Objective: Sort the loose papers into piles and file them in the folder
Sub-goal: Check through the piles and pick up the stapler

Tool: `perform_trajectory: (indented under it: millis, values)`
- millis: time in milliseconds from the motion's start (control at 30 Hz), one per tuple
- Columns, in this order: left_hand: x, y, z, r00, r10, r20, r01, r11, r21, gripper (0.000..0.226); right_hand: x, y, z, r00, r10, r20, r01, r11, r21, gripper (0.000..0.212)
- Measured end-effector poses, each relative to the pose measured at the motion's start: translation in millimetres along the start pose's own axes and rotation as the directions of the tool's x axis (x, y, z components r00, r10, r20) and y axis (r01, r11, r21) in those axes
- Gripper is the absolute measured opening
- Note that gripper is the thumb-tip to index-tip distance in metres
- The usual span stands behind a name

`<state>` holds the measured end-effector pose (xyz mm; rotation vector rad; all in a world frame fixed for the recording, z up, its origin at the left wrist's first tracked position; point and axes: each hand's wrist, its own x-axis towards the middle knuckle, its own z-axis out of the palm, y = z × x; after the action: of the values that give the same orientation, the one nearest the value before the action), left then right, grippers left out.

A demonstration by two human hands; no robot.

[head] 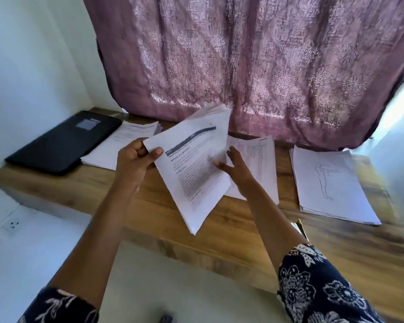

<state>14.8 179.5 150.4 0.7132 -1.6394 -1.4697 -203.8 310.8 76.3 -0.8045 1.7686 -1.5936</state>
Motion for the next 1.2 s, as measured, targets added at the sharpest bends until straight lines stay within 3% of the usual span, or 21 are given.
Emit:
perform_trajectory:
  millis: [100, 200, 267, 333, 400, 500, 567, 667, 733, 900, 1000, 1100, 1200]
  values:
    - [38, 6, -25, 0.999, -0.041, 0.023, 0.042, 0.998, -0.055, 0.012, 19, -5, 17, 0.991, -0.066, 0.116, 0.052, 0.992, 0.119, 0.045]
    - [89, 3, -50, 0.997, -0.072, 0.017, 0.073, 0.994, -0.086, 0.01, 38, -9, 41, 0.986, -0.039, 0.162, 0.016, 0.99, 0.137, 0.022]
    - [127, -5, -68, 0.993, -0.122, -0.006, 0.12, 0.986, -0.116, 0.005, 55, -11, 65, 0.989, -0.039, 0.145, 0.006, 0.975, 0.223, 0.022]
    - [165, -16, -83, 0.983, -0.184, 0.001, 0.183, 0.979, -0.092, 0.012, 76, -21, 93, 0.999, 0.034, 0.034, -0.041, 0.973, 0.227, 0.025]
    - [195, -30, -96, 0.954, -0.296, 0.052, 0.294, 0.955, 0.03, 0.02, 103, -25, 117, 0.992, 0.1, -0.081, -0.084, 0.979, 0.184, 0.031]
    - [226, -56, -118, 0.85, -0.509, 0.14, 0.452, 0.839, 0.303, 0.017, 146, -19, 146, 0.966, 0.157, -0.203, -0.117, 0.974, 0.195, 0.057]
    - [241, -72, -133, 0.79, -0.587, 0.176, 0.475, 0.768, 0.429, 0.013, 170, -15, 165, 0.946, 0.179, -0.271, -0.12, 0.968, 0.221, 0.039]
    - [261, -102, -146, 0.775, -0.617, 0.134, 0.507, 0.734, 0.452, 0.038, 198, -2, 191, 0.907, 0.243, -0.344, -0.172, 0.959, 0.224, 0.034]
    - [271, -123, -148, 0.811, -0.579, 0.077, 0.465, 0.72, 0.515, 0.05, 213, 7, 206, 0.891, 0.254, -0.376, -0.192, 0.962, 0.194, 0.035]
    - [288, -169, -154, 0.911, -0.412, -0.033, 0.362, 0.757, 0.544, 0.038, 248, 34, 221, 0.857, 0.389, -0.338, -0.335, 0.919, 0.208, 0.029]
    - [293, -179, -159, 0.945, -0.32, -0.074, 0.29, 0.706, 0.646, 0.047, 262, 37, 229, 0.863, 0.394, -0.316, -0.354, 0.918, 0.176, 0.035]
    - [296, -189, -169, 0.969, -0.235, -0.072, 0.195, 0.559, 0.805, 0.054, 266, 37, 240, 0.878, 0.401, -0.261, -0.382, 0.916, 0.119, 0.037]
    - [292, -204, -177, 0.939, -0.336, 0.077, 0.077, 0.423, 0.903, 0.065, 262, 44, 249, 0.888, 0.389, -0.244, -0.405, 0.914, -0.018, 0.043]
